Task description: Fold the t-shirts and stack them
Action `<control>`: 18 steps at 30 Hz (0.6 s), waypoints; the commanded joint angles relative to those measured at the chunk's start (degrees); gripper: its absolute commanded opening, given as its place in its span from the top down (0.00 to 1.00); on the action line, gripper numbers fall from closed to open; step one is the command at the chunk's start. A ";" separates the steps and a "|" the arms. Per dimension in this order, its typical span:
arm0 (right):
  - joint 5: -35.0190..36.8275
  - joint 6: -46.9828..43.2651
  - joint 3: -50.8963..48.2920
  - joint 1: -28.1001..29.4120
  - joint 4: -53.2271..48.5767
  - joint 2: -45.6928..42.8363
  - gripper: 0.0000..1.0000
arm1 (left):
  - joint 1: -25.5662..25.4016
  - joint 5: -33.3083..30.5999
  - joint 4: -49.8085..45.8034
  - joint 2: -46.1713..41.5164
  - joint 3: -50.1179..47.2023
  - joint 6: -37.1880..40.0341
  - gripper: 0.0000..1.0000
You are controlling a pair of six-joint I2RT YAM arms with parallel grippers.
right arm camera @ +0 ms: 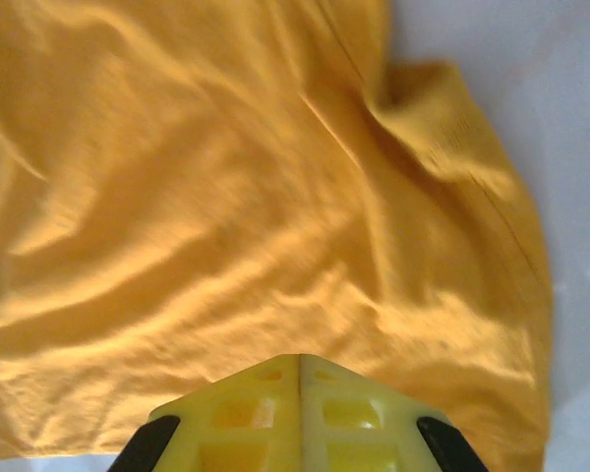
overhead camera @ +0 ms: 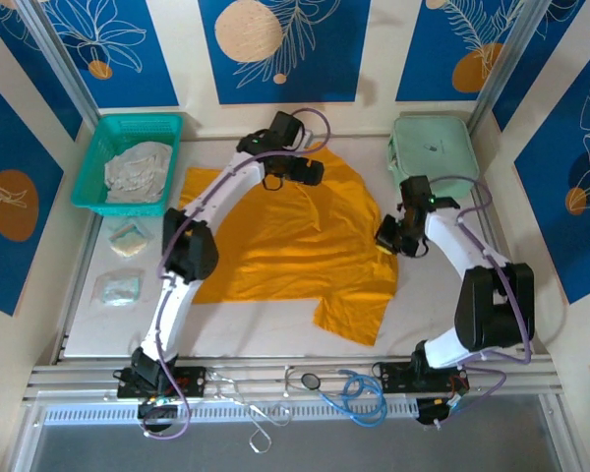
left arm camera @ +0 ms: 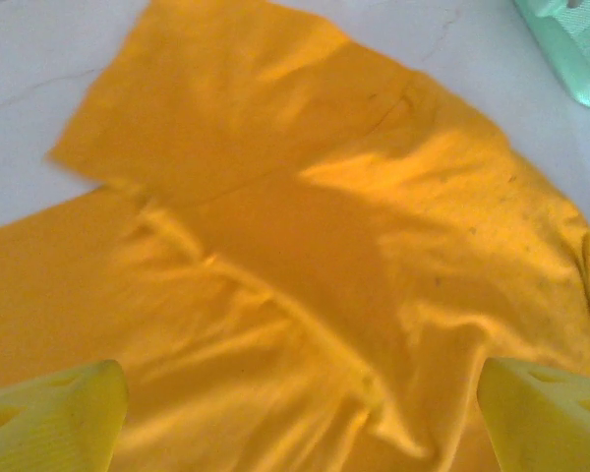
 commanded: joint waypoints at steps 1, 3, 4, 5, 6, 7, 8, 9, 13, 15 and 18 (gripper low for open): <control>0.58 2.51 -5.00 -1.20 2.98 -2.73 1.00 | -0.42 8.40 1.61 8.03 6.99 0.96 0.09; 0.73 3.07 -7.10 -2.20 4.19 -2.65 1.00 | -0.33 9.92 4.62 11.45 7.88 -0.90 0.09; 0.84 3.29 -7.89 -2.69 4.91 -2.35 1.00 | -0.31 10.27 5.82 12.94 8.09 -2.02 0.10; 0.97 3.43 -8.36 -3.17 5.56 -1.68 1.00 | -0.33 10.11 6.43 14.47 8.55 -3.21 0.10; 1.30 3.68 -8.57 -3.54 5.94 -1.07 1.00 | -0.25 9.81 6.61 15.72 9.16 -4.26 0.10; 1.91 4.00 -8.53 -3.90 6.21 -0.08 1.00 | -0.18 9.22 6.01 17.28 10.20 -5.43 0.11; 2.73 4.32 -8.36 -4.29 6.41 1.05 1.00 | -0.08 8.61 5.12 18.62 11.30 -6.62 0.12; 3.39 4.68 -8.26 -4.68 6.69 2.14 1.00 | 0.01 7.98 4.24 19.56 11.88 -7.52 0.13; 3.53 5.80 -6.81 -6.36 8.49 7.94 1.00 | 0.23 3.66 -0.54 20.84 11.25 -8.21 0.16; 3.31 5.93 -5.18 -6.81 8.87 11.41 1.00 | 0.19 0.71 -2.39 20.05 9.62 -7.19 0.15; 4.01 6.61 -2.73 -7.04 8.17 15.41 1.00 | 0.21 -4.24 -3.02 17.55 5.22 -5.29 0.15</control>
